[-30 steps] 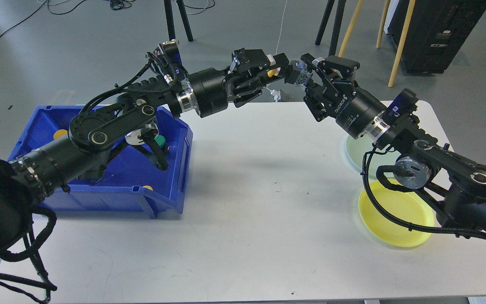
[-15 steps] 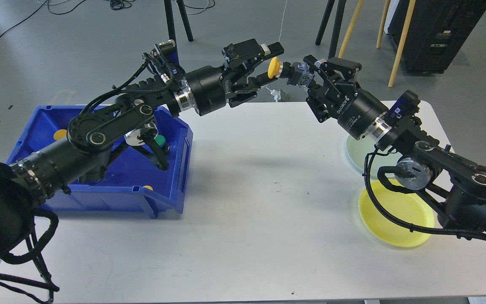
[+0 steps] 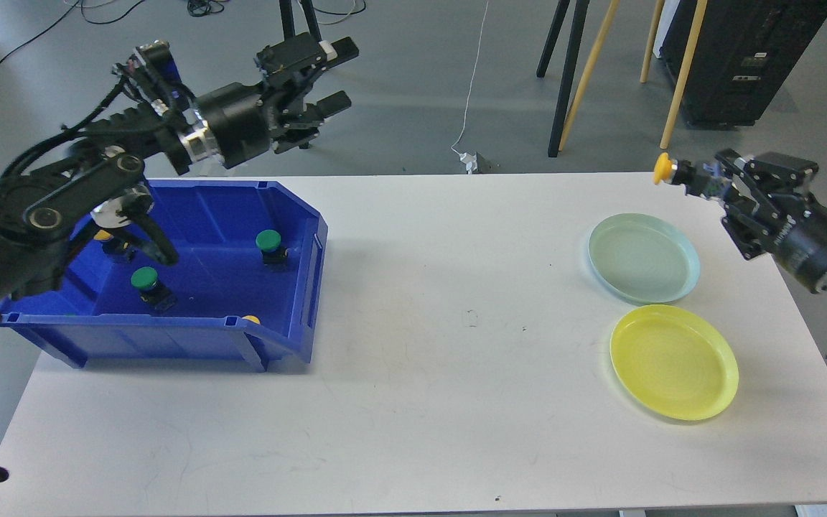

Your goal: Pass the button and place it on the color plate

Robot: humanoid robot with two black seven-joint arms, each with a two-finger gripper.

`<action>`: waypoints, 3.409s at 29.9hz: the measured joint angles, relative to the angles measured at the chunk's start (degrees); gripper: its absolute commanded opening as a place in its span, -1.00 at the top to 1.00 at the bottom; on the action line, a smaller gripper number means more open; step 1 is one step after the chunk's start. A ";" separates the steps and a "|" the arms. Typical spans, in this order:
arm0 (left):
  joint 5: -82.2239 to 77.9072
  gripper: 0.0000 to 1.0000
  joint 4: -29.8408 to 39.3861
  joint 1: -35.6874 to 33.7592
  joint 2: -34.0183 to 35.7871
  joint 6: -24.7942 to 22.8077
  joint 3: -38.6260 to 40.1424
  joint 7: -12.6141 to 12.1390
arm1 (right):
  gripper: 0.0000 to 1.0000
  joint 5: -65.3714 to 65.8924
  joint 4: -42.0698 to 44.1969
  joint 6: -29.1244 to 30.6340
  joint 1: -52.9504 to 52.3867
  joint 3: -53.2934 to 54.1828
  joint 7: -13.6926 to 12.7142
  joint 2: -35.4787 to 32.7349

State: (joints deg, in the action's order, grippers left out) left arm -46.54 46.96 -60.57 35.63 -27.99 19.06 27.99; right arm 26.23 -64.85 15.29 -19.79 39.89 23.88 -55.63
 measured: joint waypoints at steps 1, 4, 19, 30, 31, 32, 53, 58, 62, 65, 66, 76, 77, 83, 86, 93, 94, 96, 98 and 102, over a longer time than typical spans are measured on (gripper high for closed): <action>-3.40 -0.94 0.14 -0.48 2.08 -0.01 -0.01 0.00 | 0.99 1.52 0.12 -0.06 1.82 -0.08 0.00 -1.77; -19.56 -0.96 0.87 -2.48 7.12 -0.01 -0.15 0.00 | 0.99 7.10 0.53 -1.30 6.10 -0.13 -0.01 -4.46; -65.90 -0.96 1.21 -3.40 8.64 -0.02 -14.80 0.03 | -0.80 15.53 1.58 -10.52 6.94 -7.11 -2.26 0.24; -65.77 -0.95 -7.15 -1.42 4.12 -0.01 -20.92 0.01 | -0.98 14.53 0.96 -10.11 5.83 -4.15 -1.82 1.11; -65.76 -0.95 -7.54 -1.13 3.91 -0.01 -20.95 0.01 | -0.98 14.50 0.91 -10.06 5.83 -4.05 -1.82 1.12; -65.77 -0.95 -7.79 -0.86 3.70 -0.01 -20.97 -0.01 | -0.98 14.50 0.90 -10.03 5.83 -4.01 -1.82 1.13; -65.20 -0.35 -15.92 2.60 -1.95 -0.01 -21.43 0.01 | -0.98 14.14 0.71 -10.00 6.33 -3.94 -1.75 1.08; -65.17 0.50 -16.11 2.64 -2.05 -0.01 -21.43 0.01 | -0.98 11.49 0.73 -9.90 6.53 -4.02 -1.74 1.10; -65.35 0.90 -16.11 2.65 -2.06 -0.01 -21.43 0.01 | -0.98 10.86 0.78 -9.85 6.59 -3.99 -1.74 1.08; -65.39 0.92 -16.10 2.64 -2.05 -0.01 -21.43 0.01 | -0.98 10.77 0.78 -9.85 6.60 -3.89 -1.73 0.98; -65.39 0.92 -16.06 2.59 -2.01 -0.01 -21.43 0.01 | -0.98 10.74 0.77 -9.85 6.60 -3.88 -1.73 0.97; -49.73 0.91 -12.96 -7.23 0.89 -0.02 -19.66 0.01 | -0.98 9.88 0.12 -9.80 6.53 -0.13 0.62 0.66; -45.81 0.91 -11.19 -8.34 2.08 -0.02 -18.70 0.01 | -0.98 8.98 -0.21 -9.49 6.52 0.75 1.23 0.52; -19.53 0.92 1.09 -9.65 5.10 -0.01 -6.84 0.01 | -0.98 1.41 -4.17 -4.28 6.30 10.94 4.01 0.79; -6.19 0.92 2.68 -8.36 0.91 0.00 -3.61 0.02 | -0.98 0.80 -7.62 -2.69 5.65 15.81 4.12 4.01; 4.05 0.93 2.11 -6.34 -12.67 0.00 -2.38 0.00 | -0.98 1.44 -8.89 -2.13 -4.21 15.14 4.13 11.81; 4.29 0.93 1.72 -6.26 -14.60 -0.01 -2.37 0.00 | -0.98 1.87 -8.64 -2.18 -6.17 13.99 4.13 13.15; 4.63 0.94 -0.46 -5.76 -18.57 -0.01 -2.37 0.00 | -0.98 3.21 -7.72 -2.42 -9.59 10.87 4.13 15.44; 4.81 0.94 -3.10 -5.24 -21.88 0.00 -2.36 0.00 | -0.98 5.45 -6.05 -2.71 -12.77 6.37 4.13 17.92; 6.38 0.94 -5.83 -4.92 -25.90 -0.01 -2.18 0.00 | -0.98 8.50 -4.17 -3.75 -16.32 1.34 4.13 22.33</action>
State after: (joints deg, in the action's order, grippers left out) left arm -40.16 41.13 -65.49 9.73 -28.00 16.89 27.99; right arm 34.73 -69.03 11.54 -36.11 41.23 28.01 -33.30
